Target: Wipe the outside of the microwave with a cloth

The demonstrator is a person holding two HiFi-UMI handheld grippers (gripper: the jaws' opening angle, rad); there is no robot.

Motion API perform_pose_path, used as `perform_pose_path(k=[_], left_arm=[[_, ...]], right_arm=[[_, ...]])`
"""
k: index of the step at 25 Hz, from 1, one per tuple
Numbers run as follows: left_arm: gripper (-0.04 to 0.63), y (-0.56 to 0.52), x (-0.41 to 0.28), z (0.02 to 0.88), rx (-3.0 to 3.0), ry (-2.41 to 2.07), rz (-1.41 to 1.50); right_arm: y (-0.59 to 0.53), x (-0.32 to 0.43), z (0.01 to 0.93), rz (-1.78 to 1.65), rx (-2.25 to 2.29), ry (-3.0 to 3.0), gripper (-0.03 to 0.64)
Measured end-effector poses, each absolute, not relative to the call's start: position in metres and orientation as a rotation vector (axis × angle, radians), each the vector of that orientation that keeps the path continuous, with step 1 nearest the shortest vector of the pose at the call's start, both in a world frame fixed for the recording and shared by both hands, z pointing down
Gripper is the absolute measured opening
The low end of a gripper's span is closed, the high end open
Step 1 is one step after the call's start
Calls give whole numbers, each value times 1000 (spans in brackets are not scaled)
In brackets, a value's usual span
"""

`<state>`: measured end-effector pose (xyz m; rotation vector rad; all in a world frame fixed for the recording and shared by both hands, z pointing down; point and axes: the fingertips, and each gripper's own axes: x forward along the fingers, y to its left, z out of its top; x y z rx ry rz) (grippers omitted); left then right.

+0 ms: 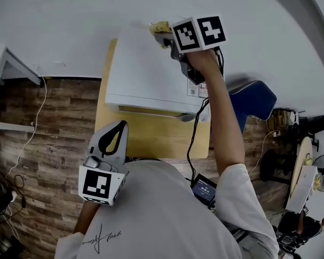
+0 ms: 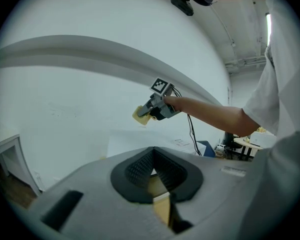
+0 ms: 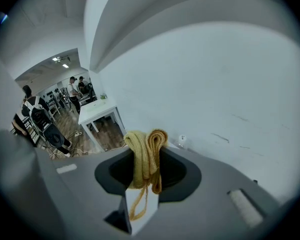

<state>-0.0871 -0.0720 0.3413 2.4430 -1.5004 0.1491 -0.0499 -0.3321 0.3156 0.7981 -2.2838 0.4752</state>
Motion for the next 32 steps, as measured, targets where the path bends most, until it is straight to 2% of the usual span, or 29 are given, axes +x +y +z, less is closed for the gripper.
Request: perform_pose_path(k=[25,32], left_arm=[[-11,-74,-39,344,2512,-1414,219],[-11,-77,-31,348,2508,-1394,230]], right_arm=[[-332,225,383,482,1198,-1839,118],[-331,252,396,417,1230,-1744,118]])
